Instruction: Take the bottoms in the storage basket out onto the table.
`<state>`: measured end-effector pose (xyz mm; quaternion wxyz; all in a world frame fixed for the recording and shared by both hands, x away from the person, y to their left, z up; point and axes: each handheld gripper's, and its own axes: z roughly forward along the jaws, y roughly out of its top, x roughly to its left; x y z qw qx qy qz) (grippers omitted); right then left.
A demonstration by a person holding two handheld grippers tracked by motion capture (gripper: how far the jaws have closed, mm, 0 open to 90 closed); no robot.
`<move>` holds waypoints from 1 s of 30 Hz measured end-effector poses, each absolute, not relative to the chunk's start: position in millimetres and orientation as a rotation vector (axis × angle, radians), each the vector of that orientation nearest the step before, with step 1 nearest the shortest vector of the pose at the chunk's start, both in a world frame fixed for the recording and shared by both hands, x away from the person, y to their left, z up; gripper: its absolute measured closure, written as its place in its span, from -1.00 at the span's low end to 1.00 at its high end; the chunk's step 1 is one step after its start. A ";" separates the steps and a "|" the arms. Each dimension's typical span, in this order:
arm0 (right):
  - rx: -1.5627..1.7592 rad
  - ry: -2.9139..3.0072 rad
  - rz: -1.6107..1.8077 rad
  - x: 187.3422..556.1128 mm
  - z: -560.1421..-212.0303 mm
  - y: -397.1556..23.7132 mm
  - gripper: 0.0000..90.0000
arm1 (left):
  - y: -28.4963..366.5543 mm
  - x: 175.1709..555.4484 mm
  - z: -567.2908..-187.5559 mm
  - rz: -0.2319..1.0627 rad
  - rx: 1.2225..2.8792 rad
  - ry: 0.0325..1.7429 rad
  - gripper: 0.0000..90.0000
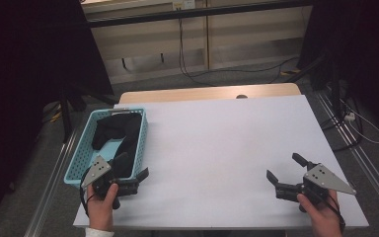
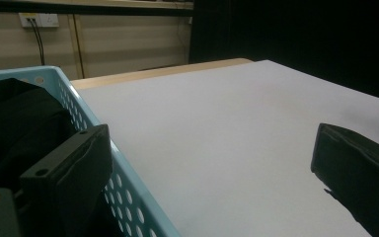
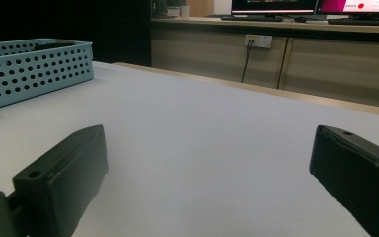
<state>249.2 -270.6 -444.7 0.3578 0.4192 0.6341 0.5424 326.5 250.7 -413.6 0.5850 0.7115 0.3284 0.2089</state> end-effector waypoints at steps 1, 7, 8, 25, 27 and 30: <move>1.082 1.636 1.400 249.2 -444.7 -270.6 -0.99 | 250.7 326.5 -413.6 0.487 1.660 0.766 -0.95; 1.088 1.636 1.407 249.0 -444.6 -270.5 -0.99 | 249.6 326.8 -414.0 0.482 1.666 0.767 -0.95; 1.078 1.640 1.400 248.5 -444.1 -270.2 -0.99 | 249.6 326.8 -413.7 0.481 1.664 0.766 -0.95; 1.079 1.659 1.402 249.2 -445.5 -268.0 -1.00 | 252.1 327.4 -410.7 0.478 1.657 0.772 -0.95; 1.078 1.660 1.403 249.0 -445.4 -268.2 -0.99 | 252.5 327.5 -409.4 0.478 1.655 0.769 -0.95; 1.080 1.663 1.404 249.6 -445.8 -268.3 -1.00 | 253.6 327.7 -407.6 0.473 1.647 0.773 -0.95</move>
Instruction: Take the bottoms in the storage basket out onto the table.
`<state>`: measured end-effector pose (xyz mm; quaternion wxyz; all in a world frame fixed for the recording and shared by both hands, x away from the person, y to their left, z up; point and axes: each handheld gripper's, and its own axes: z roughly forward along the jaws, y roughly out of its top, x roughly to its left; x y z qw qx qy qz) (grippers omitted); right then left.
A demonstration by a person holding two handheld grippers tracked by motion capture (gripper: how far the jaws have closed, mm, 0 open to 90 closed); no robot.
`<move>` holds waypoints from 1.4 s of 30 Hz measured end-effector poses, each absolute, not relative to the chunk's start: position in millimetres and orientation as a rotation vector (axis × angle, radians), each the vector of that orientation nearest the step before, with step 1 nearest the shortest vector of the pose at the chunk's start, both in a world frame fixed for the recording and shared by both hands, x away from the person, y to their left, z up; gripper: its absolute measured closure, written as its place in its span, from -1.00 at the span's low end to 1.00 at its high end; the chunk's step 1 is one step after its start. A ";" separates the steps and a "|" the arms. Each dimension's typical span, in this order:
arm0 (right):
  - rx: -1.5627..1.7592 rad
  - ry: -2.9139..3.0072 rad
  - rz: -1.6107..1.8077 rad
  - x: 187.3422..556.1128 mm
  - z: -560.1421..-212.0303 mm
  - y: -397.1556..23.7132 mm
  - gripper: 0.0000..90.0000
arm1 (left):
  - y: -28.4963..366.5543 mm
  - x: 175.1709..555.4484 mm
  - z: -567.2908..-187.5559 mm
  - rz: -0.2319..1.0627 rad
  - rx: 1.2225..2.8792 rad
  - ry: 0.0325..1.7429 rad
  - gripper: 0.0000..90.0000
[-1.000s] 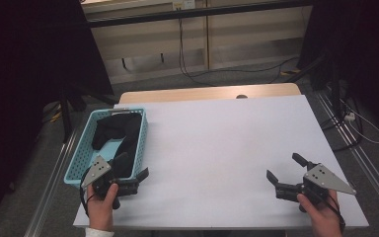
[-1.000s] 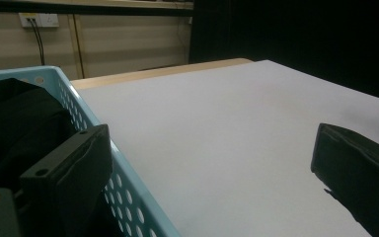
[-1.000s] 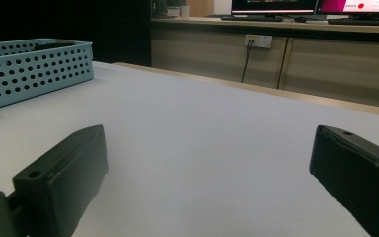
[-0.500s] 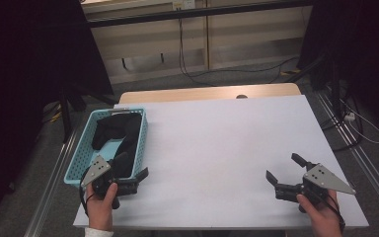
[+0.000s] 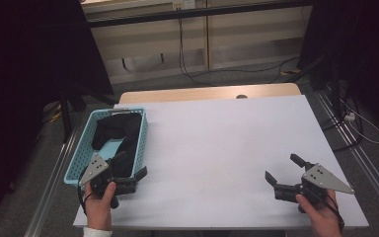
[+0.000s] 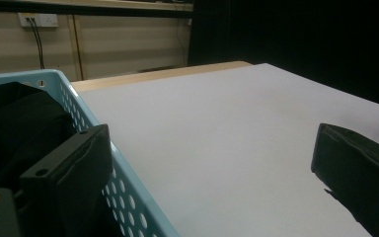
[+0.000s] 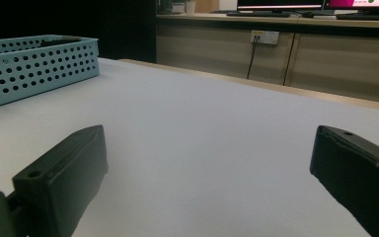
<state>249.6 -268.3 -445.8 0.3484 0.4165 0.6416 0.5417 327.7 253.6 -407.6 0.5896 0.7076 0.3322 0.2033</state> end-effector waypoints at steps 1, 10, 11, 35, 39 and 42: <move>1.080 1.663 1.404 249.6 -445.8 -268.3 -1.00 | 253.6 327.7 -407.6 0.473 1.647 0.773 -0.95; 1.084 1.662 1.410 249.6 -446.1 -269.2 -0.99 | 254.9 330.9 -402.3 0.475 1.638 0.782 -0.95; 1.086 1.662 1.408 249.6 -446.0 -269.3 -1.00 | 255.6 331.4 -401.5 0.477 1.642 0.780 -0.95; 1.075 1.673 1.414 248.8 -445.0 -268.3 -1.00 | 274.9 363.1 -374.1 0.476 1.654 0.838 -0.95; 1.079 1.677 1.412 249.6 -445.3 -268.7 -1.00 | 275.8 369.1 -371.7 0.483 1.678 0.838 -0.94; 1.077 1.671 1.414 249.8 -444.8 -269.1 -1.00 | 277.3 372.7 -370.2 0.489 1.692 0.840 -0.94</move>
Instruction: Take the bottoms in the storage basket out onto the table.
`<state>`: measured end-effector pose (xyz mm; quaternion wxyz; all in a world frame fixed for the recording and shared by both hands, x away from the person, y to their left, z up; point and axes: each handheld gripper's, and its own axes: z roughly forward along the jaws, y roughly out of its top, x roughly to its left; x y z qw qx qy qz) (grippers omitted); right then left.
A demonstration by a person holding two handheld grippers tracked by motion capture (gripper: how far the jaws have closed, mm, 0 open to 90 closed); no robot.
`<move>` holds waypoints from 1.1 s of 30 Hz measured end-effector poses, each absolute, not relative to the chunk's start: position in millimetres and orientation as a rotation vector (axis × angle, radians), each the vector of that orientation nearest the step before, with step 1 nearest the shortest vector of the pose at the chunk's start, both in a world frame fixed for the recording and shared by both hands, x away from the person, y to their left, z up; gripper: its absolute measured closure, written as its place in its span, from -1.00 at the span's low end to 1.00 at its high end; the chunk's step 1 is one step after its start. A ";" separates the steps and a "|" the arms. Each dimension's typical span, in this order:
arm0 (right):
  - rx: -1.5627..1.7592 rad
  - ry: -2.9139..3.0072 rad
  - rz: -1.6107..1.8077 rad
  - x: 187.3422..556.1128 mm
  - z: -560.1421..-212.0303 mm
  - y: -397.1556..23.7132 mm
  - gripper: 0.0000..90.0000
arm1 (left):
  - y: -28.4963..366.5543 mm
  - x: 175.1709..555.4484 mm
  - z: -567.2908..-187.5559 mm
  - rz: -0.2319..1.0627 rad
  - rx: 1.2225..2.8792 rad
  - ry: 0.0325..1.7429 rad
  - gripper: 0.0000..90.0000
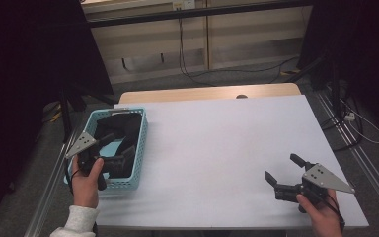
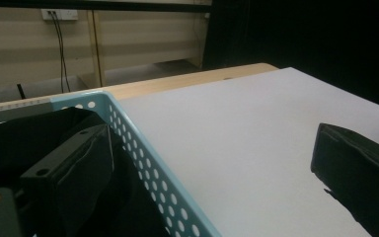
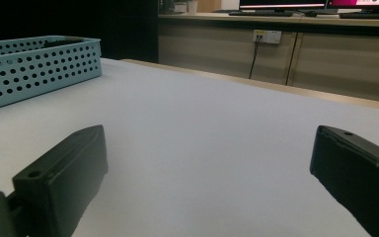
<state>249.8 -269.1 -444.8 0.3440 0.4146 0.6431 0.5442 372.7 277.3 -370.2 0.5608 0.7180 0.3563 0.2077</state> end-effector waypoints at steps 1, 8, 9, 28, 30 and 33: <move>1.078 1.670 1.414 249.7 -444.7 -269.2 -1.00 | 277.7 373.8 -369.9 0.488 1.693 0.843 -0.94; 1.073 1.674 1.413 249.1 -444.6 -268.8 -1.00 | 284.4 383.2 -365.7 0.507 1.721 0.847 -0.94; 1.075 1.675 1.414 249.2 -444.7 -268.8 -1.00 | 285.2 384.6 -365.2 0.508 1.729 0.850 -0.94; 1.073 1.682 1.407 249.7 -445.0 -268.5 -0.99 | 301.4 418.2 -377.9 0.493 1.865 0.926 -0.93; 1.072 1.682 1.406 249.8 -445.0 -268.6 -0.99 | 303.0 420.9 -380.3 0.488 1.874 0.941 -0.94; 1.071 1.680 1.407 249.5 -444.5 -268.9 -0.99 | 305.4 425.4 -382.9 0.472 1.894 0.964 -0.94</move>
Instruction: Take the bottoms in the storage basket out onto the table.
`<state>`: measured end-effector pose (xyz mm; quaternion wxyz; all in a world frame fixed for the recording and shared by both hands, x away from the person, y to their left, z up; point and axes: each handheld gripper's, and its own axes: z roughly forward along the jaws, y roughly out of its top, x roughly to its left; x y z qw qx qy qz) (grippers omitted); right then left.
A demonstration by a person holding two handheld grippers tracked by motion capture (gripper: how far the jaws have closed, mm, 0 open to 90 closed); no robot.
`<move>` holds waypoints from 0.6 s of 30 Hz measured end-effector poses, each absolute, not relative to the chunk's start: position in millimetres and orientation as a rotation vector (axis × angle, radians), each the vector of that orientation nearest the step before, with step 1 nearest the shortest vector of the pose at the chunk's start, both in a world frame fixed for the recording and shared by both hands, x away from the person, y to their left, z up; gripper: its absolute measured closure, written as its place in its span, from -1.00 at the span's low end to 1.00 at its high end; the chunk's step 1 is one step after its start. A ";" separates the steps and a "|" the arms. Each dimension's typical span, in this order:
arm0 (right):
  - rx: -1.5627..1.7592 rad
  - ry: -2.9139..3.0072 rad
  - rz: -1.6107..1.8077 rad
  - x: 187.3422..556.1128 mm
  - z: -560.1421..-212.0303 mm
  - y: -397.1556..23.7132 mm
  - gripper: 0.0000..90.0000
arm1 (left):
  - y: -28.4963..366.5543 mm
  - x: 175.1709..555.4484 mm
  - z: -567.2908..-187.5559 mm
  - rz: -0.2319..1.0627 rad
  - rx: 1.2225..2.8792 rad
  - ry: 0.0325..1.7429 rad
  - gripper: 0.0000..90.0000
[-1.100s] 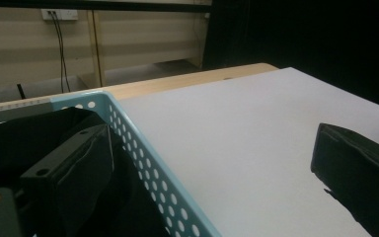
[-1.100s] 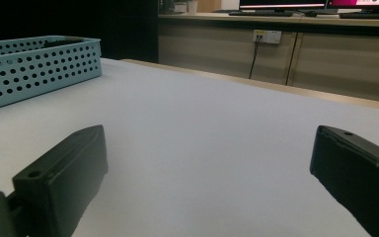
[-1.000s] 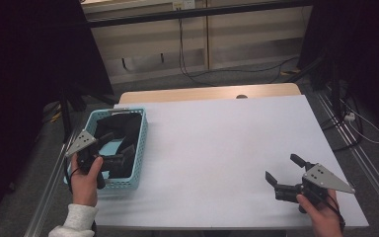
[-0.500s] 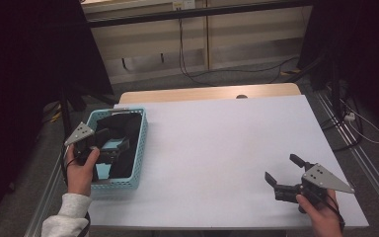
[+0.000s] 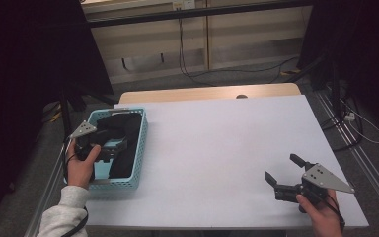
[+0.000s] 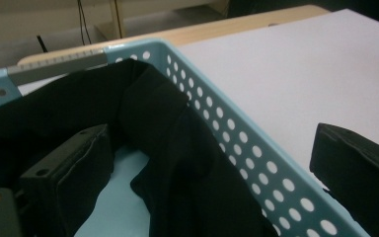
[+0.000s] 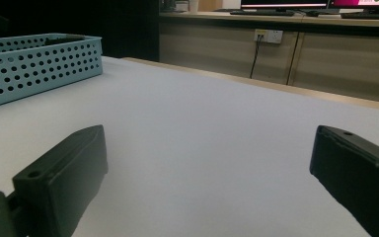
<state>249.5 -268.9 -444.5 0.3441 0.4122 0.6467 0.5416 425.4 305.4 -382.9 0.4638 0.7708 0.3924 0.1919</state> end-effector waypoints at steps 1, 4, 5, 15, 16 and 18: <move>1.072 1.680 1.407 249.5 -444.5 -268.7 -0.99 | 305.4 426.6 -383.4 0.470 1.897 0.967 -0.93; 1.067 1.683 1.408 249.9 -444.7 -268.0 -0.99 | 306.7 430.5 -384.0 0.467 1.925 0.968 -0.93; 1.068 1.688 1.407 249.9 -445.1 -267.6 -0.99 | 307.1 432.4 -385.0 0.467 1.933 0.978 -0.93; 1.065 1.694 1.406 249.8 -445.3 -267.1 -0.99 | 304.8 449.0 -397.2 0.435 2.047 0.989 -0.92; 1.065 1.694 1.406 249.8 -445.3 -267.1 -0.99 | 304.8 450.1 -398.3 0.433 2.054 0.990 -0.92; 1.065 1.696 1.403 249.8 -445.7 -267.3 -0.99 | 304.0 452.0 -402.4 0.426 2.050 1.015 -0.91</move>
